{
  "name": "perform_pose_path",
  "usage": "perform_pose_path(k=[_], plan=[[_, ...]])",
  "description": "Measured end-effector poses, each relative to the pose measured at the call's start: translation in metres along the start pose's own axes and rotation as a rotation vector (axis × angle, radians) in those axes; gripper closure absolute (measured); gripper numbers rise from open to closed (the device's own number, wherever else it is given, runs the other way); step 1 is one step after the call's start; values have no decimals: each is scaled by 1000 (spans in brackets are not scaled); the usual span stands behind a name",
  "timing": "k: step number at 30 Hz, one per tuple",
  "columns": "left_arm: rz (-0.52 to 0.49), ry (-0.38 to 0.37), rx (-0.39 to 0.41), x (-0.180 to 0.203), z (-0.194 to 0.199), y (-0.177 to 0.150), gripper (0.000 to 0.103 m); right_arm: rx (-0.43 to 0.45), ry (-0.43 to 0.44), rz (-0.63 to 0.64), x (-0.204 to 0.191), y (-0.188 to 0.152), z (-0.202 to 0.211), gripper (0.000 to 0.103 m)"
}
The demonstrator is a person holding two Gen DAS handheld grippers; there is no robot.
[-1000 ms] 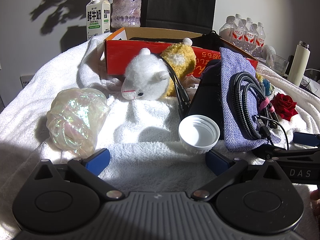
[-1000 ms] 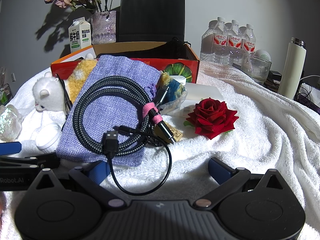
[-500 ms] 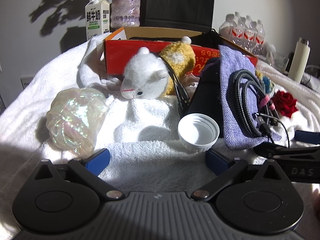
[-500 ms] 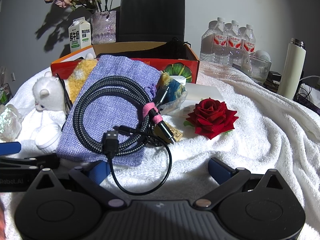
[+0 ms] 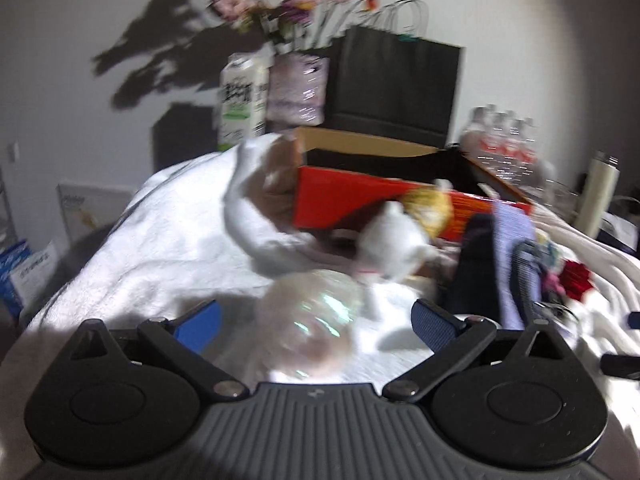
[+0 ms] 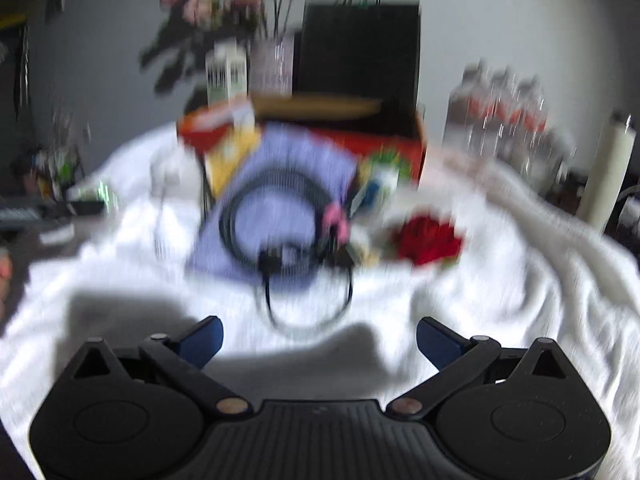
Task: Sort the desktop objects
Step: 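Grasp the iridescent plastic bag with the left tool while the right tool grasps the white bottle cap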
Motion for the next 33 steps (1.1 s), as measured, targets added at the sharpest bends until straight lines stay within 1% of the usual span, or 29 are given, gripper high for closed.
perform_pose_path(k=[1, 2, 3, 4, 5, 6, 7, 8, 10, 11, 12, 14, 15, 17, 19, 20, 21, 23, 25, 27, 33], plan=[[14, 8, 4, -1, -4, 2, 8, 27, 3, 5, -1, 9, 2, 4], [22, 9, 9, -1, -6, 5, 22, 51, 17, 9, -5, 17, 2, 10], [24, 7, 8, 0, -8, 6, 29, 72, 40, 12, -9, 26, 1, 17], [25, -3, 1, 1, -10, 7, 44, 91, 68, 12, -15, 32, 0, 20], [23, -15, -10, 2, -12, 6, 51, 102, 103, 20, -23, 39, -4, 24], [25, -17, -20, 2, -12, 4, 52, 110, 138, 41, -35, 43, -10, 25], [29, -14, -24, 0, -12, 3, 58, 109, 168, 64, -47, 46, -17, 25], [32, -10, -26, -3, -10, 2, 61, 93, 194, 84, -57, 46, -27, 26], [52, -11, -27, -10, -2, 0, 64, 54, 232, 118, -76, 46, -48, 34], [63, -14, -26, -14, 3, -1, 65, 37, 245, 131, -84, 46, -59, 39], [70, -12, -25, -18, 8, -1, 66, 21, 249, 142, -90, 46, -69, 42], [71, -8, -27, -26, 16, -4, 66, -28, 201, 159, -95, 44, -91, 46], [74, -7, -27, -30, 20, -5, 67, -46, 163, 178, -97, 44, -100, 51], [84, -14, -30, -37, 27, -8, 67, -60, 99, 238, -104, 43, -110, 54], [94, -24, -37, -41, 32, -12, 67, -73, 65, 270, -109, 38, -116, 58], [95, -29, -42, -41, 34, -15, 67, -82, 51, 279, -110, 35, -118, 64], [94, -32, -47, -42, 35, -17, 67, -90, 35, 294, -110, 33, -119, 64], [95, -40, -57, -41, 37, -21, 67, -93, 23, 310, -113, 30, -114, 64], [95, -51, -57, -39, 42, -23, 67, -93, 35, 288, -116, 27, -107, 64], [95, -68, -48, -37, 50, -23, 67, -73, 33, 275, -119, 26, -94, 64], [89, -123, -18, -27, 84, -21, 67, 19, -5, 294, -128, 25, -30, 64]])
Point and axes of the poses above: each gripper's, at about its wrist camera, not at the fingertips, and z roughly against the way its jaws point, x to its right, y to its top, the point moved 10 cm from there along -z, roughly the way its jaws point, and after that the axes turned 14 degrees about y, right-handed, at the moved point
